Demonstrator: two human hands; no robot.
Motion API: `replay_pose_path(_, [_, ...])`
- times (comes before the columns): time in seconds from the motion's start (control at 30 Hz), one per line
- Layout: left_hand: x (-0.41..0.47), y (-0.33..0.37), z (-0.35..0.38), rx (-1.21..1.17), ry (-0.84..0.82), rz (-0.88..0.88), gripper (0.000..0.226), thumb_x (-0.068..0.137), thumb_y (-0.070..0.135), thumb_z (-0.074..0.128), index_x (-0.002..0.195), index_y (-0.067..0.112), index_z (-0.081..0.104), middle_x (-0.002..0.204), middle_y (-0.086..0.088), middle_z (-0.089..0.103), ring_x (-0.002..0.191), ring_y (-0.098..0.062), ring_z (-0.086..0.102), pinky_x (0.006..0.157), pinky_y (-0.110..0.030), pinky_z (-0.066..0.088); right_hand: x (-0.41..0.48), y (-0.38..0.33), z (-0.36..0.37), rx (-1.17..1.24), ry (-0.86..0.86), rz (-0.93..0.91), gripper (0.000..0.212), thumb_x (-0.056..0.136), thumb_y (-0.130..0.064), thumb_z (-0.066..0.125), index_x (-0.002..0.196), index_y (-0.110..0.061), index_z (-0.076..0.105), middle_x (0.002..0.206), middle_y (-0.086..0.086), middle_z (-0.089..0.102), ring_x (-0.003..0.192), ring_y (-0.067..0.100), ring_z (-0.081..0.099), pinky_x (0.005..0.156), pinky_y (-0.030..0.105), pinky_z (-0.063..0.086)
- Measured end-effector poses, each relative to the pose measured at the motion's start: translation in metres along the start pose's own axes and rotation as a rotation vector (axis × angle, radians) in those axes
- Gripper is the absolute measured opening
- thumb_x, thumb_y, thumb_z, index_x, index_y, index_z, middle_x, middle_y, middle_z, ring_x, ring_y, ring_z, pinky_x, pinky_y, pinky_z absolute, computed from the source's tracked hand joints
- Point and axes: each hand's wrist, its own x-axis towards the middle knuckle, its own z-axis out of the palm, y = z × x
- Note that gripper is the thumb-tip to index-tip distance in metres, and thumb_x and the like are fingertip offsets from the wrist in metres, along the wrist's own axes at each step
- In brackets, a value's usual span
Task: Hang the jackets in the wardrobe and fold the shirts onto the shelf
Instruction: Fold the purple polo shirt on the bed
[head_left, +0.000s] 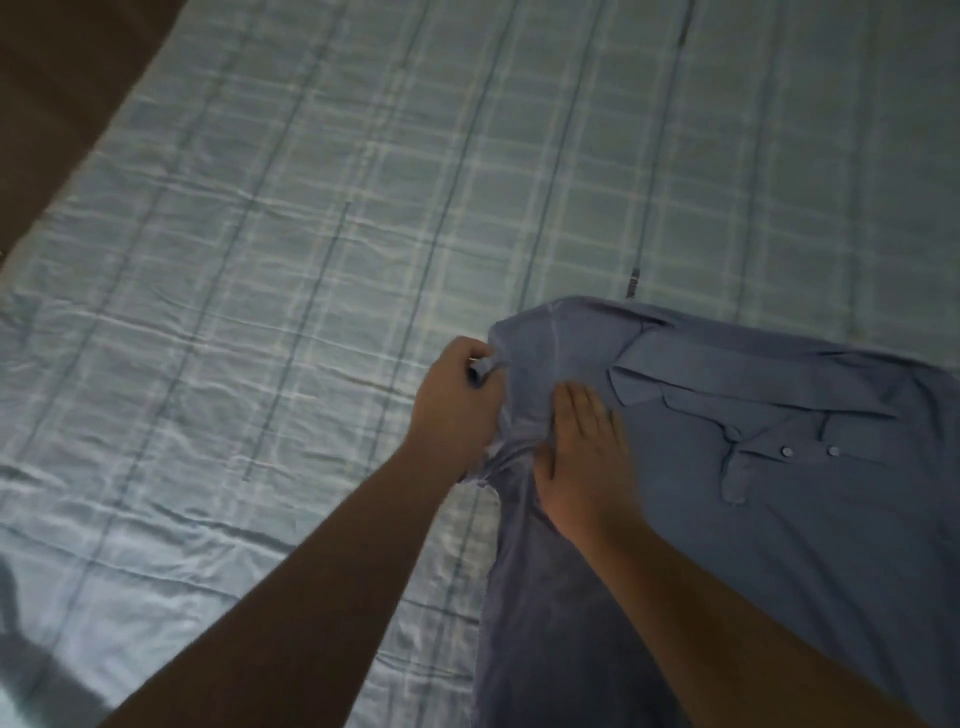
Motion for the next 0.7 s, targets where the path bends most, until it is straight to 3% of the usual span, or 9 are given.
replay_pose_path(0.17, [-0.038, 0.022, 0.082, 0.055, -0.169, 0.088, 0.008, 0.095, 0.029, 0.058, 0.097, 0.021, 0.056, 0.077, 0.008, 0.056, 0.07, -0.014, 0.057, 0.068, -0.035, 0.049, -0.035, 0.056, -0.023, 0.02, -0.034, 0.084, 0.068, 0.091, -0.028, 0.049, 0.151, -0.003, 0.03, 0.155, 0.016, 0.035, 0.143, 0.031, 0.033, 0.119, 0.046, 0.028])
replay_pose_path(0.27, [-0.054, 0.018, 0.127, 0.073, -0.237, 0.065, 0.008, 0.094, 0.017, 0.055, 0.101, 0.013, 0.054, 0.087, -0.004, 0.058, 0.078, -0.017, 0.053, 0.081, -0.043, 0.05, -0.047, 0.087, -0.027, -0.002, -0.048, 0.14, 0.068, 0.09, -0.033, 0.041, 0.15, -0.002, 0.031, 0.153, 0.017, 0.039, 0.142, 0.033, 0.035, 0.118, 0.044, 0.029])
replay_pose_path(0.37, [-0.071, 0.01, 0.152, 0.103, -0.35, 0.025, 0.023, 0.093, 0.016, 0.056, 0.116, 0.015, 0.055, 0.111, -0.01, 0.063, 0.099, -0.027, 0.061, 0.094, -0.045, 0.049, -0.056, 0.104, -0.026, 0.009, -0.102, 0.151, 0.074, 0.091, -0.03, 0.055, 0.154, -0.007, 0.025, 0.159, 0.012, 0.03, 0.148, 0.028, 0.025, 0.121, 0.039, 0.016])
replay_pose_path(0.43, [-0.081, 0.01, 0.15, 0.232, -0.298, 0.203, 0.035, 0.092, 0.014, 0.056, 0.127, 0.01, 0.057, 0.12, -0.015, 0.064, 0.109, -0.027, 0.059, 0.102, -0.039, 0.043, -0.057, 0.105, -0.029, 0.06, -0.098, 0.14, 0.072, 0.09, -0.029, 0.054, 0.153, -0.006, 0.028, 0.159, 0.012, 0.031, 0.147, 0.029, 0.026, 0.121, 0.039, 0.015])
replay_pose_path(0.5, [-0.088, 0.008, 0.135, 0.357, -0.17, 0.557, 0.037, 0.088, 0.017, 0.053, 0.122, 0.004, 0.061, 0.11, -0.017, 0.068, 0.103, -0.025, 0.059, 0.097, -0.036, 0.04, -0.054, 0.101, -0.033, 0.107, -0.048, 0.111, 0.069, 0.087, -0.034, 0.045, 0.149, -0.005, 0.037, 0.153, 0.014, 0.04, 0.142, 0.031, 0.036, 0.119, 0.042, 0.023])
replay_pose_path(0.57, [-0.09, -0.008, 0.12, 0.549, -0.116, 0.747, 0.049, 0.083, 0.024, 0.045, 0.121, 0.0, 0.064, 0.112, -0.017, 0.069, 0.108, -0.03, 0.063, 0.102, -0.039, 0.038, -0.05, 0.094, -0.032, 0.147, -0.036, 0.069, 0.068, 0.085, -0.036, 0.036, 0.147, -0.008, 0.041, 0.152, 0.013, 0.042, 0.141, 0.031, 0.037, 0.119, 0.043, 0.027])
replay_pose_path(0.7, [-0.094, -0.043, 0.095, 0.867, -0.253, 0.536, 0.064, 0.078, 0.028, 0.044, 0.135, 0.0, 0.054, 0.134, -0.021, 0.057, 0.131, -0.041, 0.047, 0.111, -0.052, 0.037, -0.042, 0.085, -0.022, 0.039, -0.069, -0.01, 0.062, 0.093, -0.034, 0.03, 0.151, -0.01, 0.036, 0.155, 0.01, 0.039, 0.144, 0.03, 0.034, 0.116, 0.048, 0.031])
